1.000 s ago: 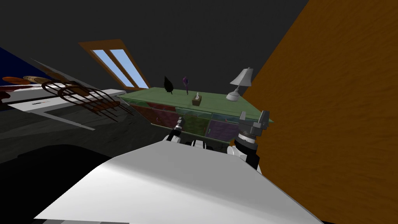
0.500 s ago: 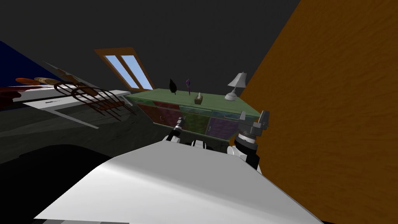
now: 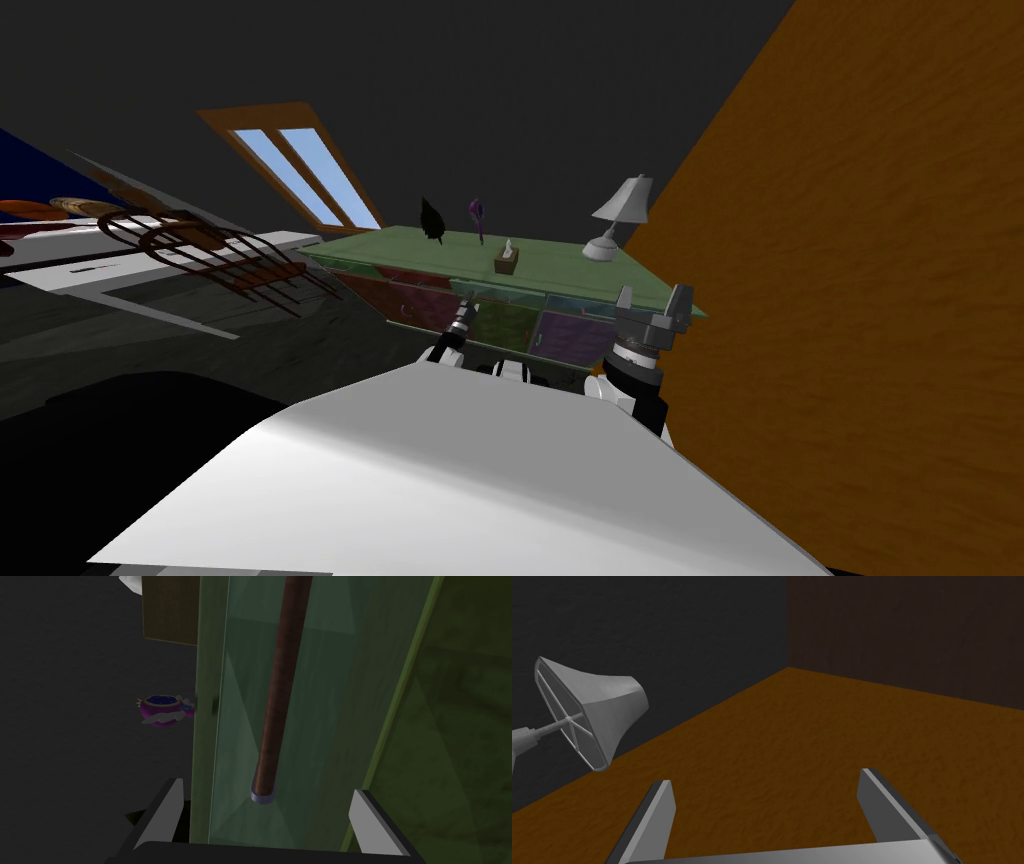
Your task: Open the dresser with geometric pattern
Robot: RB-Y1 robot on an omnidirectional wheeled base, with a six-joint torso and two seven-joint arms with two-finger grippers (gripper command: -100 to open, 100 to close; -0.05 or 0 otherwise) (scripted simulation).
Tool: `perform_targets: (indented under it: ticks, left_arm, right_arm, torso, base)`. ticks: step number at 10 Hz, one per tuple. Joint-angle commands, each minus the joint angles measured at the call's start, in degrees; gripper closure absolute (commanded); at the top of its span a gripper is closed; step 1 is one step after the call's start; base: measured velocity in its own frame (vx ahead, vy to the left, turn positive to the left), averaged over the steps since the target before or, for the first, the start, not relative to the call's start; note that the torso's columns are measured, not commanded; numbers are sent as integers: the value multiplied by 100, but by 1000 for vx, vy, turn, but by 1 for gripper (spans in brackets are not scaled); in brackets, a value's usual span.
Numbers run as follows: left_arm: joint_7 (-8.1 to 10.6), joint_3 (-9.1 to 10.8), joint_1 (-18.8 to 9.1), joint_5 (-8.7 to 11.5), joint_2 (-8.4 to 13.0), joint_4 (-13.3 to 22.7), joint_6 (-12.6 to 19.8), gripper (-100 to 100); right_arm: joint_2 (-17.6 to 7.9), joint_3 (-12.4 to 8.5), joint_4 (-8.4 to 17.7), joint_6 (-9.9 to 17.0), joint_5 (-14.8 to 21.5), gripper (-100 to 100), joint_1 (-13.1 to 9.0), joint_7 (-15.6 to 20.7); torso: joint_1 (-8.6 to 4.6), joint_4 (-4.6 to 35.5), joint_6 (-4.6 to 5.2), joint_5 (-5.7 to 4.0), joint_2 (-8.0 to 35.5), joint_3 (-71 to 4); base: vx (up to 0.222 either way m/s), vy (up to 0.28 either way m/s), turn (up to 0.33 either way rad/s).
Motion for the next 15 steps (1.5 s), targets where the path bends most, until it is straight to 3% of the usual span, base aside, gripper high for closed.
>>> perform_targets:
  ticks: [1,5,6,7,9,10,12,14,15]
  left_arm:
    - [-24,112,-467,67,20,437,-114,-100]
    - [-47,223,-1122,133,41,1151,-228,-100]
    - [-47,223,-1154,133,41,1343,-228,-100]
    - [-71,335,-1412,200,61,1520,-342,-100]
    - [-71,335,-1731,200,61,1880,-342,-100]
    - [-71,335,-1731,200,61,2031,-342,-100]
    - [-95,447,-2169,267,82,2388,-456,-100]
    - [-95,447,-2309,267,82,2708,-456,-100]
    - [-119,558,-2584,333,102,2906,-569,-100]
  right_arm:
    - [0,0,0,1,0,0,-2,0]
    - [0,0,1,1,0,0,-3,0]
    - [0,0,1,1,0,0,-2,0]
    - [0,0,0,0,0,0,-1,0]
    - [0,0,0,1,0,0,-2,0]
    - [0,0,1,1,0,0,-2,0]
    - [0,0,0,1,0,0,-2,0]
    - [0,0,1,1,0,0,-2,0]
    - [0,0,0,1,0,0,-1,0]
  torso:
    - [-4,10,2,-1,30,20]
    - [1,-8,0,0,-36,-21]
    - [0,-14,1,0,-59,-34]
    - [-2,-18,0,-1,-69,-41]
    - [-1,-4,1,-1,-22,-11]
    - [-3,-6,0,-1,-32,-16]
    - [-2,-8,1,-1,-30,-18]
    - [-3,-8,0,-1,-36,-20]
    - [-3,-12,0,-1,-46,-26]
  base:
    - [-80,-8,-14]
    - [-88,5,-7]
    - [6,5,-1]
    - [-56,4,-15]
    - [-62,6,-6]
    - [-9,-4,1]
    - [-73,3,-13]
    - [-35,-3,0]
    - [-68,3,-14]
